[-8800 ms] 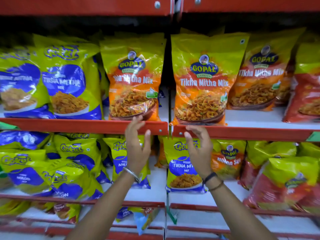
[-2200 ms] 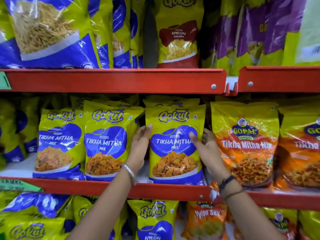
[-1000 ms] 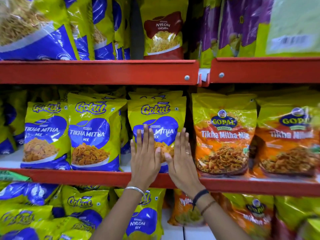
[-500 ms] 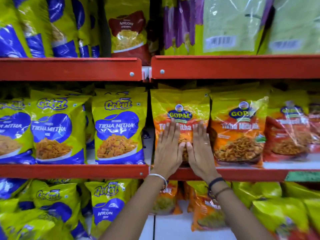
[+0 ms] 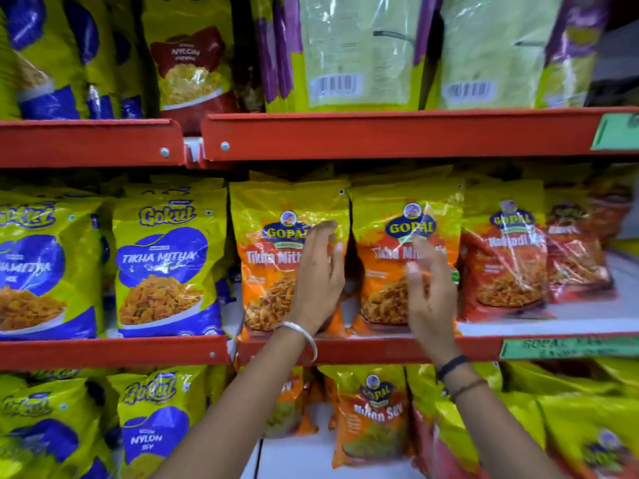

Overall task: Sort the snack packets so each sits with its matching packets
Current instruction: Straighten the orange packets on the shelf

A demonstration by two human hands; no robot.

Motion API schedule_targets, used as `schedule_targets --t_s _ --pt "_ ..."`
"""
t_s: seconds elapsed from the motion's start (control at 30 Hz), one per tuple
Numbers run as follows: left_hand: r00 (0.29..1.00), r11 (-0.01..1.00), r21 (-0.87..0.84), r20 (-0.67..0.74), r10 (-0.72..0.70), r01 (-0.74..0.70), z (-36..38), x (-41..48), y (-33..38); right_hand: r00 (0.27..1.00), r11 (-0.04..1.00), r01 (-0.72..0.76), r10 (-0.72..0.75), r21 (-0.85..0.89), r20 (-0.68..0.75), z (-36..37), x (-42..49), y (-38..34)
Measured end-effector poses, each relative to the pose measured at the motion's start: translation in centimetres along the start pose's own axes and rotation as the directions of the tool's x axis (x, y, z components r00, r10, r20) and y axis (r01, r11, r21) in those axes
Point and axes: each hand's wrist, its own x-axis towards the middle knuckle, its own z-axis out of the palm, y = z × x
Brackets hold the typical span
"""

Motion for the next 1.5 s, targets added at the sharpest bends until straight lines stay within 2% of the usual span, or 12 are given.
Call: schedule_targets --t_s 0.1,0.17,0.23,0.43,0.63,0.7,0.77,0.87,0.97,1.07,1.23,1.5 --pt "0.977 0.976 -0.039 0.035 -0.211 0.212 4.9 3.7 3.7 0.967 0.978 -0.200 0.188 -0.055 -0.175 -6.3 5.1 3.7" --pt "0.938 0.937 -0.069 0.066 -0.339 0.343 5.4 5.3 3.6 0.939 0.943 -0.319 0.301 -0.091 -0.169 -7.1 7.5 5.8" --pt "0.915 0.914 -0.060 0.069 -0.396 0.400 5.6 6.4 2.7 0.918 0.917 -0.386 0.372 -0.101 -0.135 -7.1 8.9 6.9" --pt "0.888 0.888 0.002 0.043 -0.459 0.459 5.4 8.6 1.5 0.929 0.913 -0.371 0.366 -0.171 -0.056 -6.9 11.0 8.4" --pt "0.880 0.878 0.092 0.033 -0.474 0.470 5.7 9.4 0.9 0.920 0.882 -0.391 0.375 -0.263 -0.112 -7.0 11.4 9.1" --pt "0.889 0.883 0.133 0.035 -0.457 0.449 6.0 9.2 0.6 0.913 0.875 -0.409 0.388 -0.259 -0.130 -6.8 11.0 8.9" --pt "0.906 0.900 0.117 -0.011 -0.422 0.421 6.0 8.4 0.6 0.933 0.910 -0.351 0.320 -0.220 -0.164 -6.8 10.0 8.5" --pt "0.971 0.968 0.120 -0.121 -0.205 0.219 5.8 5.2 1.4 0.965 0.944 -0.233 0.194 -0.234 -0.178 -6.6 6.9 7.4" --pt "0.998 0.960 0.281 0.055 -0.009 -0.007 6.9 -0.2 2.5 1.000 0.931 -0.025 0.027 -0.363 -0.002 -5.2 1.9 6.6" --pt "0.968 0.880 0.437 0.232 0.091 -0.187 9.2 -4.8 1.4 0.981 0.865 0.134 -0.046 -0.483 0.189 -3.8 -1.3 7.7" --pt "0.961 0.851 0.485 0.267 0.074 -0.201 11.0 -6.7 -0.9 0.975 0.768 0.138 0.007 -0.626 0.224 -3.3 -1.6 9.0" --pt "0.951 0.860 0.468 0.304 0.058 -0.202 9.7 -6.9 -0.1 0.966 0.751 0.119 0.062 -0.649 0.249 -3.6 -2.0 7.4"
